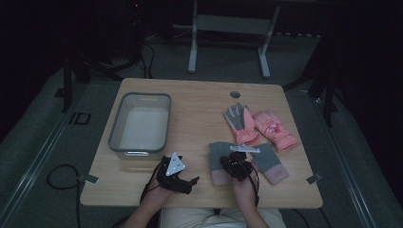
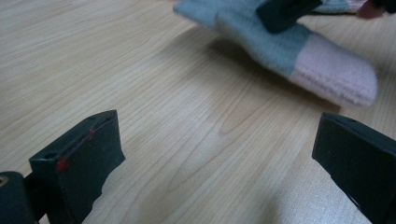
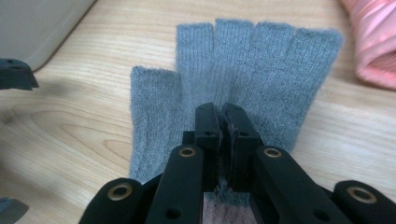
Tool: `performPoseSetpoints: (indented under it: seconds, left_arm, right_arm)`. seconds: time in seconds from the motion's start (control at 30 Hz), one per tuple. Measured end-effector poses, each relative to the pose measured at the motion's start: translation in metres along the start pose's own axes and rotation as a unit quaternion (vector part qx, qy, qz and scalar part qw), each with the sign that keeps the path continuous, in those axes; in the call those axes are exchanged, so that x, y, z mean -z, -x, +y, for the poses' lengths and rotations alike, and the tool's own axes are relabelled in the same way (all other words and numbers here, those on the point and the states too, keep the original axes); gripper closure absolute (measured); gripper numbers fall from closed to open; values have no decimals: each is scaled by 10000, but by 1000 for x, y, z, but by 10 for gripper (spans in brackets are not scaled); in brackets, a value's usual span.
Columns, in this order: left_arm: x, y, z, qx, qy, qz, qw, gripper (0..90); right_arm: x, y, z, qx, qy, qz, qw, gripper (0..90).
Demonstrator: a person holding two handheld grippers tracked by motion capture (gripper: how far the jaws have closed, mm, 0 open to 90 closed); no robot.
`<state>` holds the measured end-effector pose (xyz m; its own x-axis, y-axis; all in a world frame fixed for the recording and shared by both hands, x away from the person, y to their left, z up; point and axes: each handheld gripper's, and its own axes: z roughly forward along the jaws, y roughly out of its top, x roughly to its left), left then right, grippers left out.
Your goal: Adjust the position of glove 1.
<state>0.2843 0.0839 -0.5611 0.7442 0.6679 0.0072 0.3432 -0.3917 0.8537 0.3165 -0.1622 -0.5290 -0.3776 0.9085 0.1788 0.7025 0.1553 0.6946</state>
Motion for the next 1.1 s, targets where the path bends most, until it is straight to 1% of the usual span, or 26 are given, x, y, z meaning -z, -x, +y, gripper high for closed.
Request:
performPoseSetpoints:
  seconds: [0.13, 0.2, 0.23, 0.3, 0.4, 0.6, 0.67, 0.77, 0.87, 0.93, 0.97, 1.0, 1.03, 1.07, 1.1]
  left_arm:
    - [0, 0, 0, -3, -2, -2, 10000, 12]
    - [0, 0, 0, -5, 3, -3, 10000, 12]
    - [0, 0, 0, -2, 6, -7, 10000, 12]
    - [0, 0, 0, -1, 15, -12, 10000, 12]
    - [0, 0, 0, -8, 21, -10, 10000, 12]
    - [0, 0, 0, -11, 21, -24, 10000, 12]
    - [1, 0, 0, -9, 21, -30, 10000, 12]
    - [0, 0, 0, -6, 20, -31, 10000, 12]
    - [0, 0, 0, -12, 17, -39, 10000, 12]
    - [0, 0, 0, -16, 0, -38, 10000, 12]
    - [0, 0, 0, -20, 1, -36, 10000, 12]
    - [0, 0, 0, -28, 3, -34, 10000, 12]
    - [0, 0, 0, -26, -2, -37, 10000, 12]
    - [0, 0, 0, -20, -5, -34, 10000, 12]
    - [0, 0, 0, -18, -5, -29, 10000, 12]
  right_arm:
    - [-7, -3, -2, -33, -22, -17, 10000, 853]
    - [-11, -4, -2, -61, -24, -67, 10000, 853]
    - [-13, -4, -2, -76, -31, -50, 10000, 854]
    - [-17, -5, -2, -79, -12, -106, 9999, 853]
    - [-22, -4, -3, -210, 8, -148, 9997, 853]
    - [-28, -2, -4, -368, 134, -288, 9988, 839]
    - [-29, -2, -5, -410, 160, -275, 9987, 818]
    - [-25, -1, -3, -427, 208, -216, 9986, 752]
    - [-17, 5, 2, -441, 255, -86, 9987, 733]
    - [-8, 11, 8, -330, 330, -67, 9989, 729]
    - [-4, 15, 12, -253, 337, 7, 9991, 718]
    - [0, 18, 16, -124, 384, 4, 9992, 718]
    - [5, 22, 19, -46, 457, 11, 9989, 720]
    - [9, 25, 23, 32, 493, 138, 9987, 718]
    - [13, 28, 26, 205, 469, 163, 9986, 719]
